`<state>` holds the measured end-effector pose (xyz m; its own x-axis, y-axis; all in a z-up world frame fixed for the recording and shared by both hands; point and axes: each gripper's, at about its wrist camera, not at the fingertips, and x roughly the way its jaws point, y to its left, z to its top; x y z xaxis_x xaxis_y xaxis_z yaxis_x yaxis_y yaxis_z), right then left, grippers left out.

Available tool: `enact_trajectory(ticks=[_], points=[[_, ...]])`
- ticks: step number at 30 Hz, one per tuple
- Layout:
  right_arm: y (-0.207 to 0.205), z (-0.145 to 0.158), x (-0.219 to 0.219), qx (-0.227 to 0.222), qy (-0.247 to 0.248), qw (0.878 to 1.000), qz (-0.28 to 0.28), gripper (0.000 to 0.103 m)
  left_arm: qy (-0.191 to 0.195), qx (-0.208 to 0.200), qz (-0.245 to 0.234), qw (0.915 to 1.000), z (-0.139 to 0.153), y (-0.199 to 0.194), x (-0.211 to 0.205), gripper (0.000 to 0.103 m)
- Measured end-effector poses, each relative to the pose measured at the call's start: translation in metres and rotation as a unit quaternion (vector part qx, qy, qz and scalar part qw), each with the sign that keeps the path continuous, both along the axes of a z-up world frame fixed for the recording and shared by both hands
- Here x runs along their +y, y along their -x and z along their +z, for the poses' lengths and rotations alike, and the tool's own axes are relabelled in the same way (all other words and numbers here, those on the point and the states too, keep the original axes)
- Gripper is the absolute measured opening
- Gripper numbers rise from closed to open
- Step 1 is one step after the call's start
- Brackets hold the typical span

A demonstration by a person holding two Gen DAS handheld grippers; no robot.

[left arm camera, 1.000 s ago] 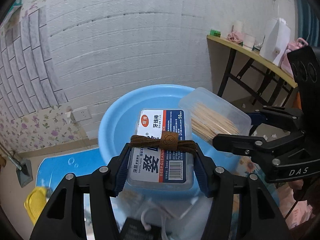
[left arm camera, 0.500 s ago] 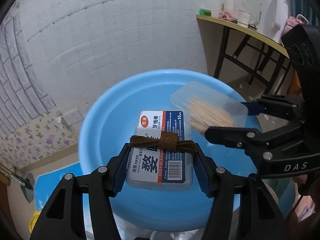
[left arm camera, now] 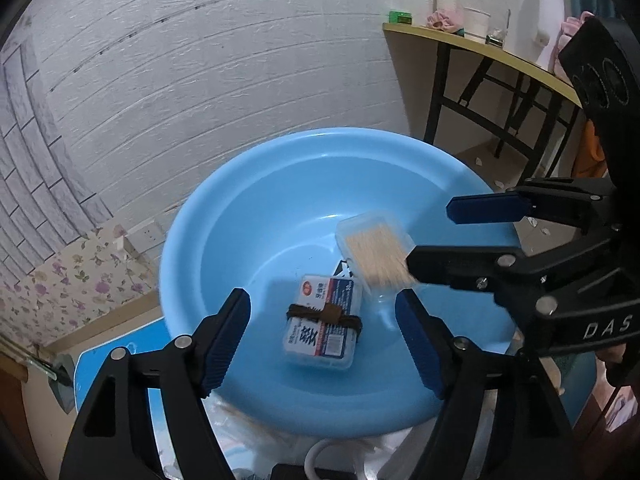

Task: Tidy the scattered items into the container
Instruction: 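Carry both boxes over the blue basin and open both tools to drop them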

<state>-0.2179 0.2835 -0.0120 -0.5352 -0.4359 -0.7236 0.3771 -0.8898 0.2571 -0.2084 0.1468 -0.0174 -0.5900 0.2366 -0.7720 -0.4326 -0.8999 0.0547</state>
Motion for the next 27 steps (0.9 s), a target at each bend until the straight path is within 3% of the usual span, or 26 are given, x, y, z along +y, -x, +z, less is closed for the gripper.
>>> enact_trajectory(ticks=[14, 27], points=[[-0.011, 0.015, -0.005, 0.002, -0.009, 1.000, -0.002, 0.066, -0.011, 0.014, 0.086, 0.9962, 0.023, -0.027, -0.053, 0.088], [-0.030, 0.031, -0.021, 0.018, -0.018, 1.000, 0.007, 0.077, 0.000, 0.050, 0.100, 0.9937, 0.045, -0.057, -0.071, 0.090]])
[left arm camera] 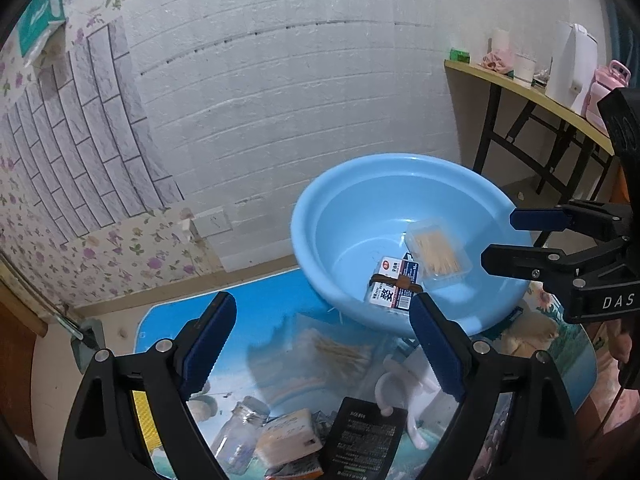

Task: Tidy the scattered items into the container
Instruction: 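Carry both boxes over the blue basin and open both tools to drop them, then grasp the yellow mesh cap with the left tool while the right tool grasps the teddy bear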

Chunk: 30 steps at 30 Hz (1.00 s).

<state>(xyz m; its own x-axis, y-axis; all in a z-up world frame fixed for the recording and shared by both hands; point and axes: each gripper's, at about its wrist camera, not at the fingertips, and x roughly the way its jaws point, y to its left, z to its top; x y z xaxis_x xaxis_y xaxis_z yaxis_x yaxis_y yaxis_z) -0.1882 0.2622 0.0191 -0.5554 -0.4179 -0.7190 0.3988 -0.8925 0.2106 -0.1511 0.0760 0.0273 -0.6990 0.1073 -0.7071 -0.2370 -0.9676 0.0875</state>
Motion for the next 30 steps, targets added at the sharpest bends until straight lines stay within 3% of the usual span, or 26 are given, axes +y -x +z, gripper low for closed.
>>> enact_trajectory(ticks=[19, 30], points=[[-0.038, 0.021, -0.033, 0.011, -0.029, 0.999, 0.017, 0.077, -0.026, 0.021, 0.061, 0.9976, 0.010, -0.041, -0.066, 0.093], [-0.060, 0.027, -0.040, 0.023, -0.033, 0.999, -0.008, 0.077, -0.036, 0.027, 0.114, 0.9924, 0.005, -0.075, -0.117, 0.093]])
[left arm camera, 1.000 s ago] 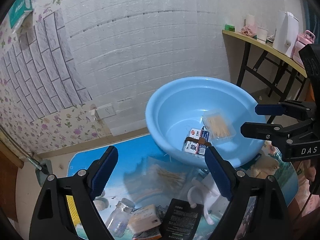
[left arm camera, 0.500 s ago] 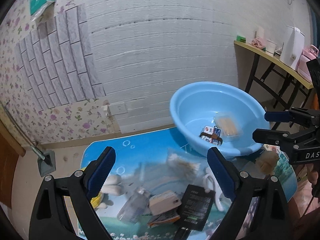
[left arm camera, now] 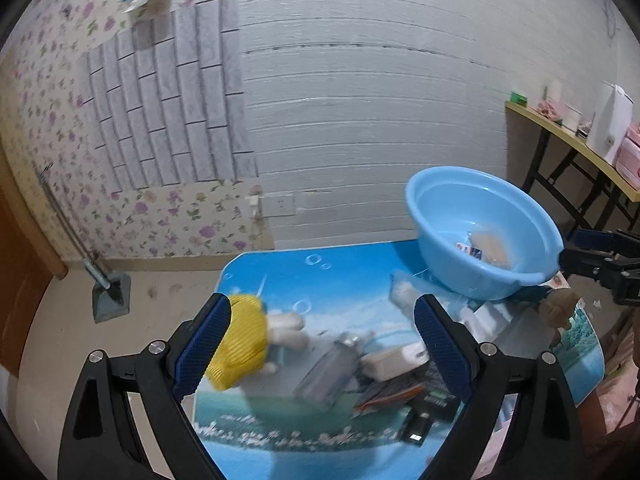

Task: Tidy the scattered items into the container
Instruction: 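Grasp the yellow mesh cap with the left tool while the right tool grasps the teddy bear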

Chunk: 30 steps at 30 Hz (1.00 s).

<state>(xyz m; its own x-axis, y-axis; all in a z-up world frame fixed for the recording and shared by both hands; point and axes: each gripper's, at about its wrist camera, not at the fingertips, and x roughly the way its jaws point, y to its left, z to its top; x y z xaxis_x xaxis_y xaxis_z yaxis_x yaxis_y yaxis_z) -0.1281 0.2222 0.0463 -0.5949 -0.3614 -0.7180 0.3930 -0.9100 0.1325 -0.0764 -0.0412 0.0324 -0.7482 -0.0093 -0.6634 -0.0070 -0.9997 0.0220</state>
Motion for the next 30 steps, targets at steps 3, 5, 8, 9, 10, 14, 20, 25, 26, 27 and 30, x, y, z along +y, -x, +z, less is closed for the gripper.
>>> enact_trajectory(ticks=[3, 5, 8, 9, 10, 14, 20, 25, 26, 27, 30], points=[[-0.009, -0.002, 0.006, 0.001, 0.008, 1.000, -0.016, 0.077, -0.007, 0.001, 0.015, 0.9999, -0.004, -0.013, -0.014, 0.093], [-0.014, -0.003, 0.009, 0.000, 0.014, 1.000, -0.026, 0.077, -0.011, -0.002, 0.026, 0.9996, -0.007, -0.020, -0.023, 0.093], [-0.023, -0.004, 0.010, 0.001, 0.015, 0.999, -0.035, 0.077, -0.020, -0.008, 0.042, 0.9989, -0.013, -0.030, -0.036, 0.093], [-0.025, -0.004, 0.010, 0.003, 0.015, 0.999, -0.036, 0.077, -0.024, -0.009, 0.048, 0.9985, -0.015, -0.034, -0.041, 0.093], [-0.028, -0.005, 0.011, 0.004, 0.014, 0.999, -0.037, 0.077, -0.026, -0.009, 0.053, 0.9982, -0.017, -0.037, -0.045, 0.093], [-0.034, -0.007, 0.012, 0.008, 0.010, 0.999, -0.044, 0.077, -0.029, -0.014, 0.074, 0.9968, -0.025, -0.044, -0.057, 0.093], [-0.032, -0.012, 0.021, 0.003, 0.008, 0.998, -0.066, 0.077, -0.032, -0.031, 0.103, 0.9937, -0.039, -0.039, -0.077, 0.093], [-0.026, -0.021, 0.033, -0.005, 0.005, 0.996, -0.086, 0.077, -0.037, -0.057, 0.119, 0.9906, -0.056, -0.022, -0.089, 0.093], [-0.024, -0.024, 0.037, -0.011, 0.005, 0.996, -0.092, 0.077, -0.037, -0.060, 0.118, 0.9905, -0.058, -0.018, -0.089, 0.093], [-0.022, -0.027, 0.040, -0.015, 0.006, 0.995, -0.095, 0.077, -0.036, -0.062, 0.116, 0.9907, -0.060, -0.015, -0.090, 0.093], [-0.018, -0.032, 0.047, -0.023, 0.004, 0.994, -0.105, 0.078, -0.036, -0.065, 0.103, 0.9919, -0.064, -0.002, -0.089, 0.093]])
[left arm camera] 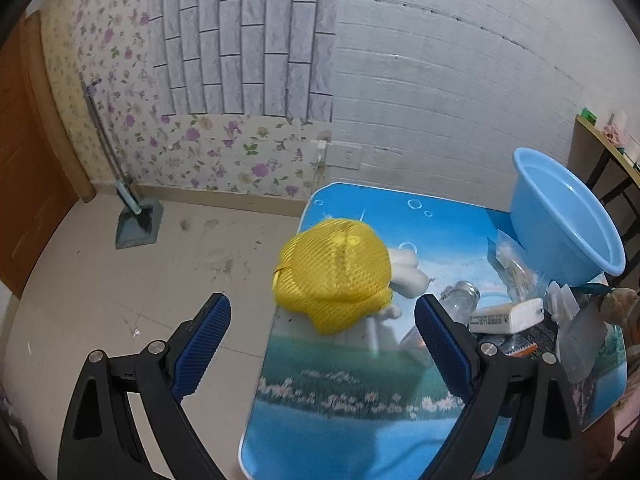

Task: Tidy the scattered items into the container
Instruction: 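Grasp the yellow mesh cap with the left tool while the right tool grasps the teddy bear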

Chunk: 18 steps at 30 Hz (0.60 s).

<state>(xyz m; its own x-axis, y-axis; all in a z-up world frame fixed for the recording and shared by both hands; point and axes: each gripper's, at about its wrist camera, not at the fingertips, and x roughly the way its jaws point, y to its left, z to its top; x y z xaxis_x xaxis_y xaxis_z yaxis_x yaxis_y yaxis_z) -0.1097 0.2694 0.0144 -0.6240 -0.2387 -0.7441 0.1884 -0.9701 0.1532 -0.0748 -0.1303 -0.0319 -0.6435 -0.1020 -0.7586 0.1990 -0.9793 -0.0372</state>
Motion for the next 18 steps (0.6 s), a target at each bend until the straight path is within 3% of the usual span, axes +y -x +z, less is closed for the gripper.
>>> enact_trajectory(ticks=[4, 8, 18], points=[[0.006, -0.010, 0.009, -0.017, 0.000, 1.000, -0.017, 0.089, 0.001, -0.009, -0.008, 0.9999, -0.010, 0.021, -0.001, 0.093], [0.010, -0.021, 0.009, -0.042, 0.003, 0.999, -0.025, 0.089, -0.019, -0.024, -0.022, 0.9993, -0.022, 0.042, -0.005, 0.093], [0.016, -0.044, -0.004, -0.079, -0.046, 0.994, -0.067, 0.089, -0.028, -0.050, -0.049, 0.9972, -0.055, 0.074, -0.009, 0.094]])
